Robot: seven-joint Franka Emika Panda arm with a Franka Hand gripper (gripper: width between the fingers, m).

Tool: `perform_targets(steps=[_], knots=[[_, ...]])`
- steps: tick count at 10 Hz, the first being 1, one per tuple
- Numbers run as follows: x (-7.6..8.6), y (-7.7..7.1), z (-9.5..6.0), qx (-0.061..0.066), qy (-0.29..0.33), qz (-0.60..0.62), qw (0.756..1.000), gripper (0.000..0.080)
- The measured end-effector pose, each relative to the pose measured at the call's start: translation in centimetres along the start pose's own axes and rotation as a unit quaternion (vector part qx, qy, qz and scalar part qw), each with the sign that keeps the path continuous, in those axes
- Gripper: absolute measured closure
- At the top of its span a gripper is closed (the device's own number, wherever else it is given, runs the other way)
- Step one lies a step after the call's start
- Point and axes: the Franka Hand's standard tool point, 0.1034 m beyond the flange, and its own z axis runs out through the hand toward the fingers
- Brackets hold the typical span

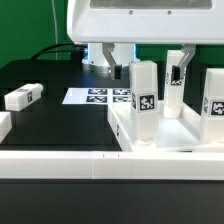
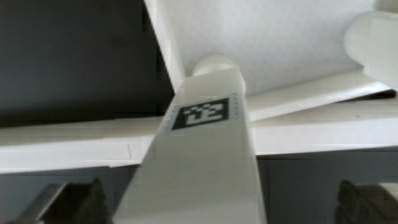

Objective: Assemble desk

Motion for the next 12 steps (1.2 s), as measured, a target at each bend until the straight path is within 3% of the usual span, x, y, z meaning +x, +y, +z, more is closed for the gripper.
perform_targets(steps=[1, 3, 4, 5, 8, 12], knots=[[0.0, 0.0, 0.0, 0.0, 0.0, -0.01, 1.0, 0.015], [0.0, 0.3, 0.0, -0.004, -0.001, -0.06, 0.998, 0.041], [0.0, 0.3, 0.0, -0.005, -0.001, -0.059, 0.998, 0.041], [0.0, 0.4, 0.1, -0.005, -0.001, -0.054, 0.999, 0.051], [-0.1, 0.5, 0.1, -0.004, -0.002, -0.026, 1.0, 0.051], [0.0, 1.2, 0.2, 0.002, 0.0, 0.163, 0.987, 0.0509]])
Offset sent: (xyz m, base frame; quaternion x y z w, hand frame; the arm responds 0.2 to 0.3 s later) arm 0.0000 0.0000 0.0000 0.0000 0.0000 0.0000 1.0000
